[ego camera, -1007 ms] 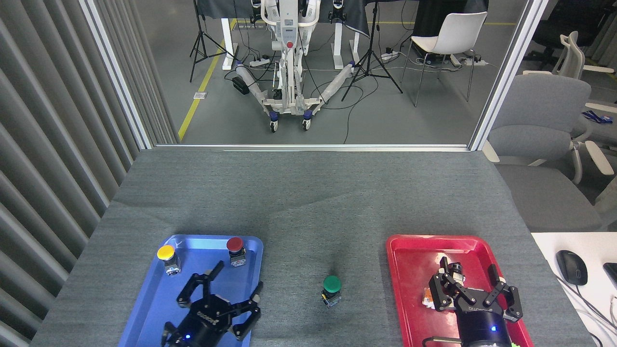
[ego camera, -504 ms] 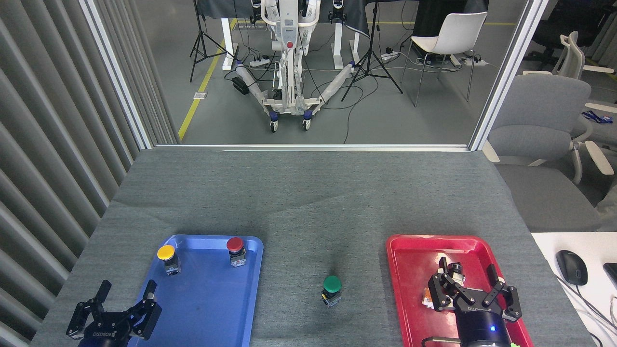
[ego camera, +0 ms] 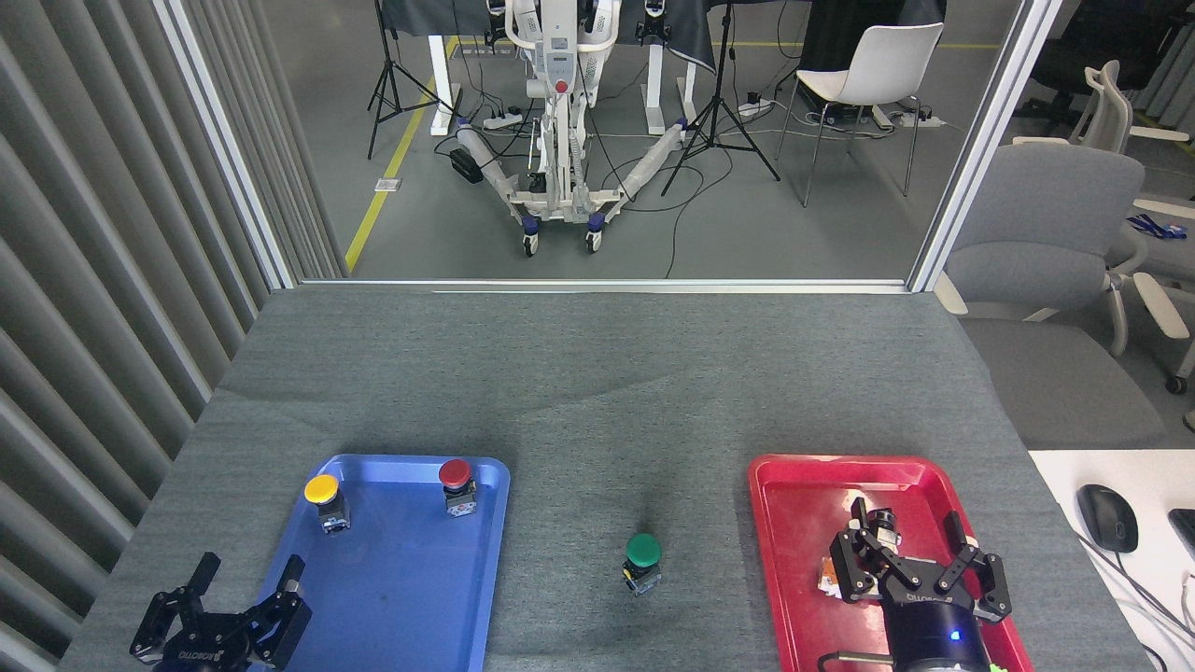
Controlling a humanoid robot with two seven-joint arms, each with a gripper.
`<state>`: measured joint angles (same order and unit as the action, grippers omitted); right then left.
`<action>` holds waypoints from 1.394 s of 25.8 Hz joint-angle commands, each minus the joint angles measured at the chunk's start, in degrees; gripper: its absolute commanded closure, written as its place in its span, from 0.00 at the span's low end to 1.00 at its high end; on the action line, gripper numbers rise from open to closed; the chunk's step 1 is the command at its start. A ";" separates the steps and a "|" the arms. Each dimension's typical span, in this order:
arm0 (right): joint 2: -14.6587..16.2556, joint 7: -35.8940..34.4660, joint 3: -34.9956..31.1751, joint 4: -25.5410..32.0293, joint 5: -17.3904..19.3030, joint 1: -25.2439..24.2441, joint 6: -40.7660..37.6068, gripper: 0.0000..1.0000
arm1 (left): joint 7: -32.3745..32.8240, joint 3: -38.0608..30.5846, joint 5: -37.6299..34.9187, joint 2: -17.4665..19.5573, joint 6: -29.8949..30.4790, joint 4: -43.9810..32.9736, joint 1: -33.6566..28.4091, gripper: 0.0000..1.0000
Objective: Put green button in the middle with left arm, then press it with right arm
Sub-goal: 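Move the right gripper over the green button and press down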
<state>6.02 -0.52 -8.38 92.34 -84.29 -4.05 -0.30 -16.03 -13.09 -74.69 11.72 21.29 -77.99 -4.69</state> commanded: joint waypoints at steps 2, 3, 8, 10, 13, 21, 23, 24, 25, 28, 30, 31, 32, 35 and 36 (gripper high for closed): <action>0.57 0.00 0.30 0.03 0.53 -0.35 0.12 0.00 | -0.05 0.00 0.16 -0.12 0.15 -0.68 -0.41 0.01; 0.57 -0.09 0.30 0.03 0.53 -0.35 0.12 0.00 | -0.05 0.00 0.25 -0.12 0.06 -0.68 -0.41 0.01; 0.92 0.08 3.11 -0.67 0.53 0.00 1.09 0.00 | 0.04 0.00 0.51 -0.03 0.15 -0.68 -0.23 0.01; 0.83 -0.09 5.13 -0.94 0.44 0.00 1.35 0.00 | 0.04 0.00 0.51 -0.03 0.06 -0.68 -0.23 0.01; 1.01 0.00 6.19 -1.64 0.53 0.53 1.35 0.00 | 0.04 0.00 0.51 -0.03 0.06 -0.59 -0.15 0.01; 0.22 0.08 11.20 -3.22 0.00 1.85 -1.72 0.66 | 0.04 0.09 0.60 -0.38 0.15 -0.94 0.47 0.01; 0.31 -0.09 12.51 -4.98 0.18 3.08 -4.54 0.78 | 0.04 0.09 0.69 -0.38 0.06 -1.47 0.73 0.01; 0.22 -0.27 13.39 -5.86 0.27 3.70 -5.33 0.83 | 0.04 0.09 0.69 -0.38 0.06 -1.38 0.73 0.01; 0.04 -0.27 14.80 -6.56 0.26 4.13 -5.77 0.87 | 0.04 0.09 0.69 -0.38 0.15 -1.12 0.82 0.01; -1.45 -0.36 18.75 -8.23 -0.09 5.28 -5.85 0.90 | 0.04 0.09 0.69 -0.20 0.06 -0.50 0.82 0.01; -2.51 -0.27 20.42 -9.46 -0.26 5.72 -5.85 0.91 | 0.04 0.09 0.69 -0.20 0.06 -0.41 0.82 0.01; -3.03 -0.27 21.48 -10.25 -0.44 6.07 -5.85 0.91 | 0.04 0.09 0.69 -0.20 0.06 -0.33 0.82 0.01; -3.38 -0.18 22.36 -11.13 -0.53 6.42 -5.77 0.91 | 0.04 0.09 0.69 -0.20 0.06 -0.41 0.91 0.01; -4.35 -0.18 24.20 -13.77 -0.79 7.47 -5.42 0.91 | 0.04 0.09 0.69 -0.03 0.06 -0.41 0.91 0.01; -4.70 -0.18 24.64 -14.73 -0.79 7.65 -5.33 0.91 | 0.04 0.09 0.69 -0.03 0.06 -0.41 0.91 0.01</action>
<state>2.36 -0.86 14.47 80.08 -84.90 2.78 -6.03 -15.98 -13.01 -74.01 11.58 21.36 -78.41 -3.80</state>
